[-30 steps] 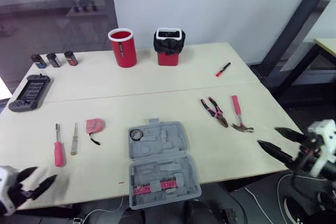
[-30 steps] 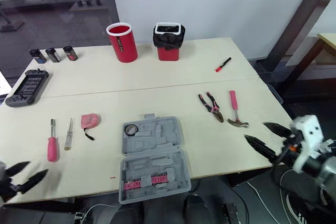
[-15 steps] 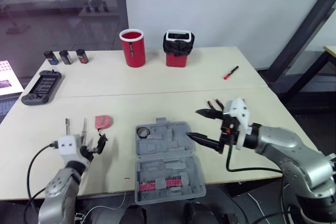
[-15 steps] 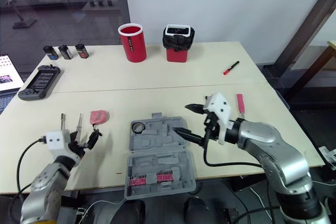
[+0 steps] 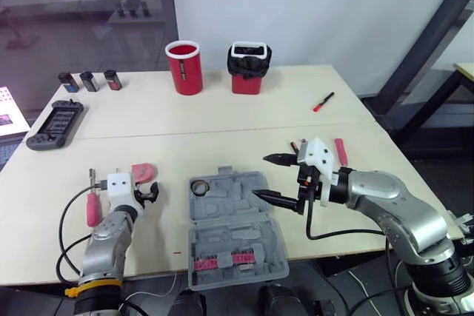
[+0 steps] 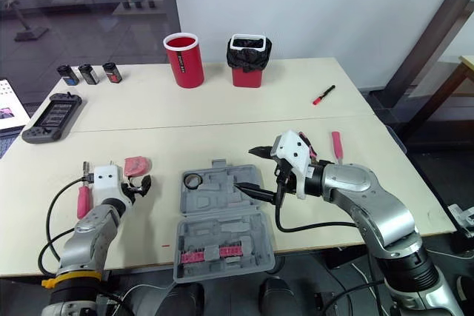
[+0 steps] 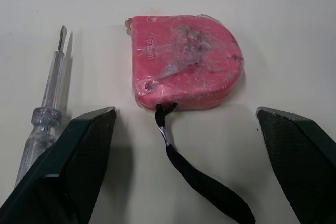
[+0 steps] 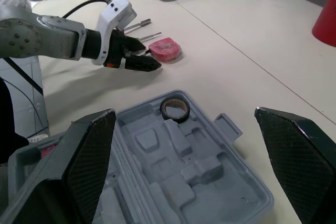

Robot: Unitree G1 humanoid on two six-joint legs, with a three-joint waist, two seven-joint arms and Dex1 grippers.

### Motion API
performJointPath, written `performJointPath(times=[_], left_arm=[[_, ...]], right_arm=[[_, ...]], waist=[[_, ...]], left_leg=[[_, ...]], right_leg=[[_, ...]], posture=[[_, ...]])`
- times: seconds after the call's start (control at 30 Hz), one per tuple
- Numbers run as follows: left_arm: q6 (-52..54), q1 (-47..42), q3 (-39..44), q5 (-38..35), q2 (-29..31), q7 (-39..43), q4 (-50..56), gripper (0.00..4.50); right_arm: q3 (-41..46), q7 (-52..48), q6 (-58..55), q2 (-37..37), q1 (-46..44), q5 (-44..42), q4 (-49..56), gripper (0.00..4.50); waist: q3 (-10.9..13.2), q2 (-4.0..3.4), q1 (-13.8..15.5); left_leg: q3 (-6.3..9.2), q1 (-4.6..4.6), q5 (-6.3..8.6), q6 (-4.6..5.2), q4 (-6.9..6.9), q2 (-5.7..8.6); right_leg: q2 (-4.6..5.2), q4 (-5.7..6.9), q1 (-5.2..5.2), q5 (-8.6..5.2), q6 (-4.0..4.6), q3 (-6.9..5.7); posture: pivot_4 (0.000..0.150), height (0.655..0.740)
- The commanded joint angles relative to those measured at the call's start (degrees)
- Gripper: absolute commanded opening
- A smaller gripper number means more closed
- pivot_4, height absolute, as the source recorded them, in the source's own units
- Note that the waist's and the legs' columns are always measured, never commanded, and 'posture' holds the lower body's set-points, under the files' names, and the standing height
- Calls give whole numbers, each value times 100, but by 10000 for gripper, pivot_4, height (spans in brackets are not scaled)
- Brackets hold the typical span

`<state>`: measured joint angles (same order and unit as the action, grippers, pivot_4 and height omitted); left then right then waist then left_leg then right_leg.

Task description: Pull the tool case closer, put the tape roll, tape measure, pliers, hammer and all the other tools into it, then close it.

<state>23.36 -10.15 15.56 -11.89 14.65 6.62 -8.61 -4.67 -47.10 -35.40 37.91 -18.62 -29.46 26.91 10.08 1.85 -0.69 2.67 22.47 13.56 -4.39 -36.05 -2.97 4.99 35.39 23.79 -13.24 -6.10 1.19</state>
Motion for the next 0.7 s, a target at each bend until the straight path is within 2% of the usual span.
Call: performJointPath(times=[0.03,0.2,0.23,0.57,0.7], left_arm=[[352,66,28,-100,-44,-32,57,31791],[432,59,89,-107,-89,-28,100,5667],[437,57,100,-106,-91,-23,99,1695],[457,168,186,-166,-31,36,154,729],[507,708,135,-406,130,582,755,729]], right_arm=[[94,76,-9,7,-61,-12,216,45000],[119,169,-42,-4,-24,-2,199,45000],[120,182,-44,-3,-14,-4,199,45000],[172,353,-153,27,130,-37,281,45000],[270,366,-206,86,203,-89,352,45000]], waist=[[0,-1,-2],[-1,-5,23],[-1,-6,25],[-2,-6,10],[0,-9,-16]], left_leg=[[0,-2,0,0,0,0],[2,-3,0,0,-3,2],[3,-3,0,0,-3,2],[8,-3,0,-1,-3,2],[7,-2,1,-1,3,2]], right_leg=[[1,0,-3,0,0,0],[1,-7,-12,-1,0,0],[1,-8,-13,-1,0,0],[1,-9,-14,-1,1,-2],[2,-19,-13,-1,0,-2]], posture=[[1500,7387],[1500,7387],[1500,7387],[1500,7387],[1500,7387]])
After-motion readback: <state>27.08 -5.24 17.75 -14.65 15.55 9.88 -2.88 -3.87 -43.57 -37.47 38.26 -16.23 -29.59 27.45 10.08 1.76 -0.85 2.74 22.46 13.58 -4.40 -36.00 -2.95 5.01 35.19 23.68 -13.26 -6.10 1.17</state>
